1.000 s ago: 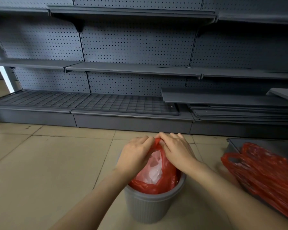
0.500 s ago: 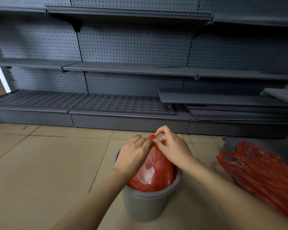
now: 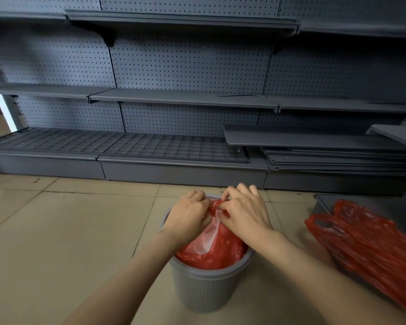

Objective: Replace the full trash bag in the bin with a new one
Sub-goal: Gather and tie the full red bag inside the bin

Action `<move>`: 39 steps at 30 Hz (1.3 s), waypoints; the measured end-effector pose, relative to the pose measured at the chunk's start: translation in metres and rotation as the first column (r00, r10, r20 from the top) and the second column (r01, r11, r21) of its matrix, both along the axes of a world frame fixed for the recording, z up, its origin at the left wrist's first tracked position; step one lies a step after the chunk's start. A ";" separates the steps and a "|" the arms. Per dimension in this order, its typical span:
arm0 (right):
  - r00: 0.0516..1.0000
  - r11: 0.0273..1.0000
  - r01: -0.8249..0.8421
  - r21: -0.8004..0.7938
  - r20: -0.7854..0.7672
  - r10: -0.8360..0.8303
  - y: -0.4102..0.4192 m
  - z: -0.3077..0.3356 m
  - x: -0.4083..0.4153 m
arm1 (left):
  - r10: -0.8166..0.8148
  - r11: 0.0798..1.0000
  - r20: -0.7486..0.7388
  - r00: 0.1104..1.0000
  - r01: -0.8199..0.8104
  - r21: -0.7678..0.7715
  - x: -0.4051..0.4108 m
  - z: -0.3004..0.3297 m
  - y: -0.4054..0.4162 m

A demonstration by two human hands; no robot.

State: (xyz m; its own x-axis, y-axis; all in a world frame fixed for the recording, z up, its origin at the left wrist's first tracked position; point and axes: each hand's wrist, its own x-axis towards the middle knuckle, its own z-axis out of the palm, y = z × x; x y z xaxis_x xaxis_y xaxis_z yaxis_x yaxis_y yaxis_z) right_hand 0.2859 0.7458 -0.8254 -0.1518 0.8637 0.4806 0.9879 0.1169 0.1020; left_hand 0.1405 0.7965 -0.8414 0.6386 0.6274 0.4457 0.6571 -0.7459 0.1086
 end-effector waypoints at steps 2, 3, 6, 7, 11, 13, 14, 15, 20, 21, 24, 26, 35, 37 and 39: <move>0.999 0.999 0.024 -0.020 -0.036 -0.025 0.000 -0.001 0.003 | -0.040 0.999 -0.010 0.999 0.040 -0.003 0.001 0.000 -0.003; 0.998 0.999 0.027 -0.030 -0.058 -0.028 0.000 -0.002 0.004 | -0.055 0.998 0.001 0.998 0.055 -0.001 0.002 0.000 -0.005; 0.993 0.997 0.028 -0.067 -0.110 -0.036 -0.002 -0.002 0.002 | -0.056 0.998 0.070 0.996 0.058 -0.039 0.003 -0.002 -0.008; 0.993 0.997 0.029 -0.067 -0.114 -0.037 -0.002 -0.002 0.000 | -0.060 0.997 0.092 0.994 0.065 -0.048 0.003 -0.003 -0.008; 0.994 0.996 0.030 -0.089 -0.097 -0.039 0.001 0.002 -0.003 | -0.083 0.995 0.077 0.994 0.087 -0.054 0.002 -0.003 -0.007; 0.997 0.995 0.018 -0.095 -0.072 -0.025 0.002 0.004 -0.002 | -0.089 0.995 0.059 0.994 0.092 -0.036 0.001 -0.005 -0.007; 0.997 0.995 0.018 -0.097 -0.070 -0.025 0.002 0.004 -0.002 | -0.087 0.996 0.055 0.995 0.089 -0.027 0.000 -0.006 -0.007; 0.997 0.994 0.022 -0.103 -0.075 -0.030 0.002 0.005 -0.001 | -0.084 0.996 0.053 0.995 0.085 -0.016 -0.001 -0.007 -0.007; 0.996 0.989 0.054 -0.141 -0.056 -0.063 0.003 0.003 -0.002 | 0.005 1.000 0.112 0.994 -0.004 -0.006 -0.005 -0.003 -0.009; 0.996 0.987 0.052 -0.149 -0.064 -0.062 0.003 0.002 -0.002 | 0.011 1.000 0.100 0.995 -0.011 0.007 -0.007 -0.002 -0.006; 0.990 0.982 0.013 -0.187 -0.133 -0.039 0.001 0.000 -0.001 | -0.052 0.996 -0.028 0.998 0.054 0.066 -0.013 -0.006 0.001; 0.990 0.982 -0.012 -0.189 -0.142 -0.015 -0.001 -0.001 0.000 | -0.082 0.991 -0.079 0.994 0.089 0.095 -0.016 -0.008 0.003; 0.949 0.968 -0.079 -0.239 -0.316 0.000 0.006 0.005 0.005 | -0.142 0.939 -0.110 0.984 0.169 0.301 -0.025 0.013 0.010; 0.911 0.960 -0.105 -0.259 -0.412 -0.012 0.007 0.012 0.008 | -0.186 0.931 -0.141 0.972 0.221 0.292 -0.031 0.016 0.012; 0.894 0.959 -0.108 -0.262 -0.448 -0.022 0.008 0.019 0.012 | -0.194 0.933 -0.115 0.974 0.219 0.286 -0.035 0.020 0.013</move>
State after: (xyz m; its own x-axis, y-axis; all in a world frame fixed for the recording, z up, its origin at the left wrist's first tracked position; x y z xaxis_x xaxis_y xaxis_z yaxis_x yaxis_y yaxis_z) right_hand 0.2980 0.7542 -0.8064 -0.0191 0.9675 0.2522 0.9146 0.1188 -0.3865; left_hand 0.1053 0.8095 -0.8212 0.7829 0.3259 0.5300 0.4822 -0.8561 -0.1857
